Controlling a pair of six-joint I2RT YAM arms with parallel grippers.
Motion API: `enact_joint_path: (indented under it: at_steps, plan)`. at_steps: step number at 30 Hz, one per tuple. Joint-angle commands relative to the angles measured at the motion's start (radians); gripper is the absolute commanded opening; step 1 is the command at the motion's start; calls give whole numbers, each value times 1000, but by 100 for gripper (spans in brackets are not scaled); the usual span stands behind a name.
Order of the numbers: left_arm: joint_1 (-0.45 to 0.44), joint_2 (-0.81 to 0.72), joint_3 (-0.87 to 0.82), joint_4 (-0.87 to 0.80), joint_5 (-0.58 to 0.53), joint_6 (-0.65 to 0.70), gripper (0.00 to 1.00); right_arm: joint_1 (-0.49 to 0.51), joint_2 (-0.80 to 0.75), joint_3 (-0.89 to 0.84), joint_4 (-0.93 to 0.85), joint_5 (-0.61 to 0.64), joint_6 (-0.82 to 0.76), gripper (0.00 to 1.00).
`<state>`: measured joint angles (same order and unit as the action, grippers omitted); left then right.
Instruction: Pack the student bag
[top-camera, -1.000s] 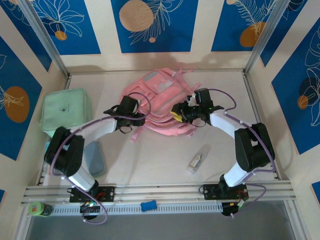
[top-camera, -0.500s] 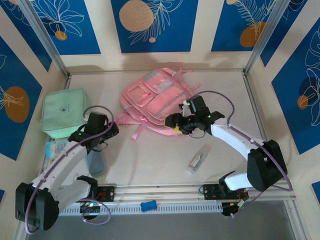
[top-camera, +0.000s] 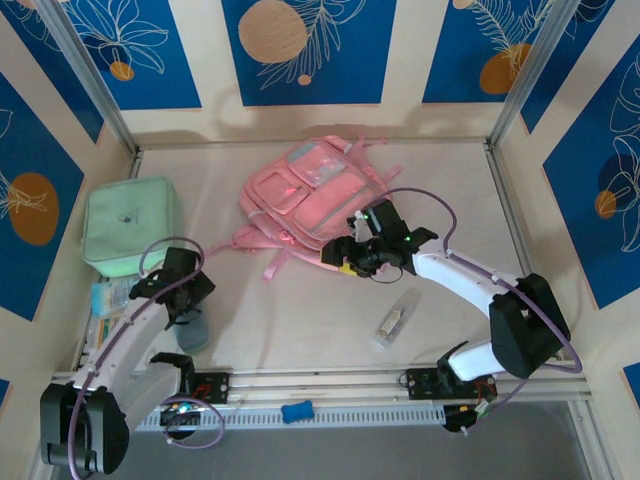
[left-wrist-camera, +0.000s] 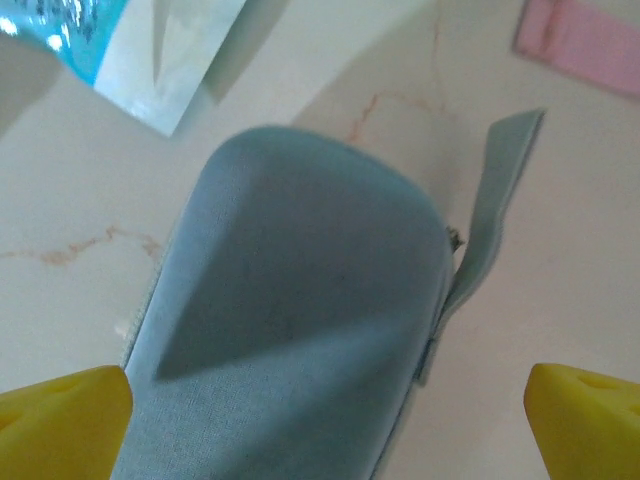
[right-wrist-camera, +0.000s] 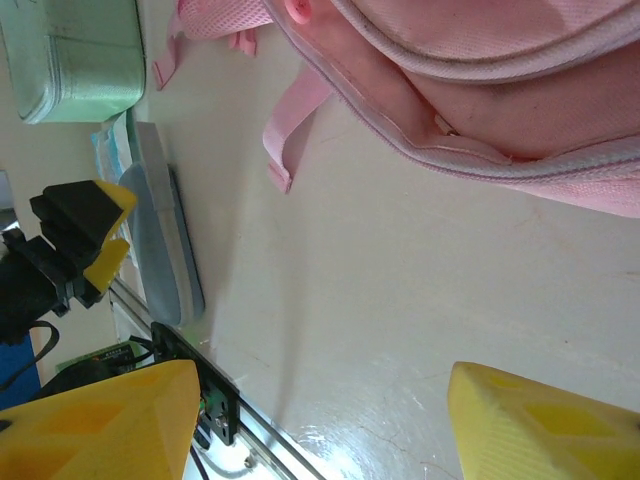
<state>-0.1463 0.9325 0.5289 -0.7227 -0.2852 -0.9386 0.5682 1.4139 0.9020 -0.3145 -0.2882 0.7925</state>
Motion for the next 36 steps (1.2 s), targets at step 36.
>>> enact_joint_path:
  at_steps: [36]
  plan:
    - [-293,44,-109,454,261,-174,64,267,379,175,139,-120,-62,66]
